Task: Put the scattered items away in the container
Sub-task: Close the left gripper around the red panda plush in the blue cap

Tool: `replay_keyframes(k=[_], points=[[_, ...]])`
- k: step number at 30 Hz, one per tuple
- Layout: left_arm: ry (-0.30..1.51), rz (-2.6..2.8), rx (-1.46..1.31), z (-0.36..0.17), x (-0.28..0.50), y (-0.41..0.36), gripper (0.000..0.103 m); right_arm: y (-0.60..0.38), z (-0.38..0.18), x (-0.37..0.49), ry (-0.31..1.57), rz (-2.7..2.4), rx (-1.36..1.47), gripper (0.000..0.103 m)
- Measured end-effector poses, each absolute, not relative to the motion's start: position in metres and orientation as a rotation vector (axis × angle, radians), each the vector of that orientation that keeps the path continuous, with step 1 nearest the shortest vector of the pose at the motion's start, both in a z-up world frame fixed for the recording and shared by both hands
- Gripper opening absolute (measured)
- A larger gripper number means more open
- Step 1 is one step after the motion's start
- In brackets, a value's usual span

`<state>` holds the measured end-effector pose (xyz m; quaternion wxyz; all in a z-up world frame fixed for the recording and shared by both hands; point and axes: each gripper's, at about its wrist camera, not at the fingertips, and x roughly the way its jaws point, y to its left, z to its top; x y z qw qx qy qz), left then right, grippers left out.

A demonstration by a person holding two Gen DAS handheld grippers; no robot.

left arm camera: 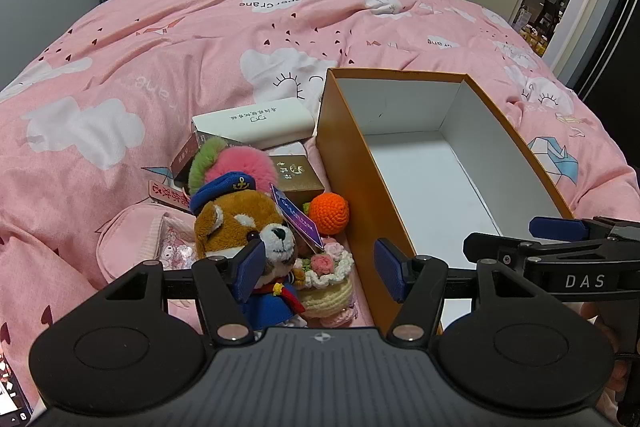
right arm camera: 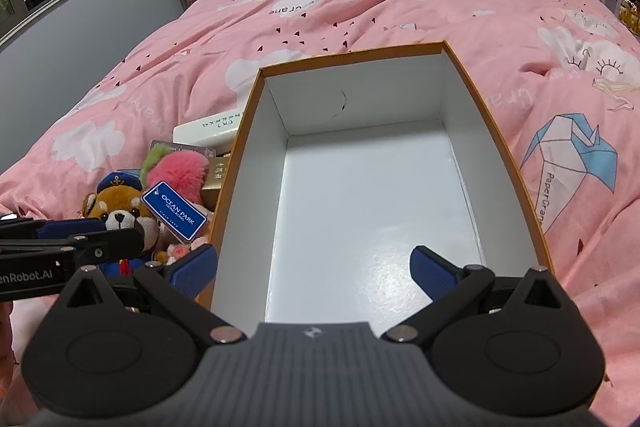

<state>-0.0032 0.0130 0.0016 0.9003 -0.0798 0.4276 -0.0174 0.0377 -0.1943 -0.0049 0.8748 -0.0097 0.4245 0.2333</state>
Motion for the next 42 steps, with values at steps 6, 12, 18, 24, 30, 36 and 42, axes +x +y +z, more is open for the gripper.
replay_keyframes(k=[6,12,18,24,30,36,42], points=[[0.886,-0.036,-0.165,0.002,-0.003,0.013,0.071,-0.194,-0.005,0.038,0.889,0.486,-0.019,0.103],[0.886,-0.036,-0.165,0.002,-0.003,0.013,0.071,-0.193,-0.007,0.039,0.894,0.487,-0.017,0.103],[0.886,-0.036,-0.167,0.002,-0.003,0.013,0.071,-0.194,-0.008,0.039,0.897,0.489,-0.015,0.103],[0.886,-0.036,-0.168,0.001,-0.004,0.013,0.071,-0.194,-0.008,0.039,0.901,0.490,-0.016,0.103],[0.891,-0.045,-0.173,0.000,-0.004,0.015,0.071,-0.191,-0.007,0.040,0.892,0.503,-0.027,0.103],[0.898,-0.039,-0.226,0.002,-0.002,0.033,0.071,-0.183,0.000,0.040,0.828,0.538,-0.067,0.102],[0.902,0.005,-0.225,0.005,-0.003,0.049,0.070,-0.172,0.006,0.044,0.770,0.605,-0.098,0.100]])
